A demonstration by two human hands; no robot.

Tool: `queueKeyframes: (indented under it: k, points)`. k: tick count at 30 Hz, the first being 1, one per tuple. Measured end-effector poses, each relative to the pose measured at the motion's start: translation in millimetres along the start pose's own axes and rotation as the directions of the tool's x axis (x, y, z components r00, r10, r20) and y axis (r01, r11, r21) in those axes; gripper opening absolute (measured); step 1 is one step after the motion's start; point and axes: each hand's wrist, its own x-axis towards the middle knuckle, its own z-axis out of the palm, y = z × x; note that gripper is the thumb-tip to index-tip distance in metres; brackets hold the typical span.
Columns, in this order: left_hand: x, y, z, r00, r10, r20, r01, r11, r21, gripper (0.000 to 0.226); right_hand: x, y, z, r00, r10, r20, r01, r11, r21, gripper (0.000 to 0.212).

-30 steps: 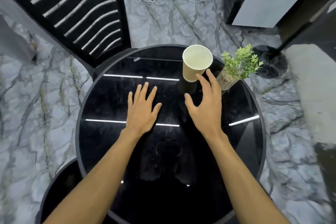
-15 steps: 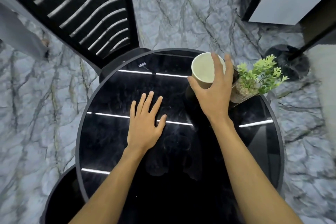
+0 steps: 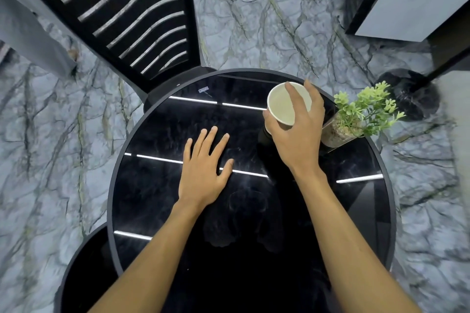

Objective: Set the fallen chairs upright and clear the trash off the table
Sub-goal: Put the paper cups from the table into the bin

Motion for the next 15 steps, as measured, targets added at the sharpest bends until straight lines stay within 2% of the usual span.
queueKeyframes:
  k: [7,10,15]
  points:
    - [-18,-8,-19,0.999,-0.018,0.042,0.027,0.974,-0.226,0.053,-52,-22,-16,0.998,-0.021,0.063,0.021,1.000,0.003,0.072]
    - [-54,-24,-35,0.998,-0.050,0.039,0.059,0.964,-0.260,0.053,-79,-40,-14,0.992,-0.049,0.120,0.049,0.999,0.005,0.072]
    - [-133,-73,-69,0.975,-0.220,-0.008,0.208,0.932,-0.297,0.051,-121,-89,10,0.965,-0.096,0.242,0.083,0.995,0.063,0.074]
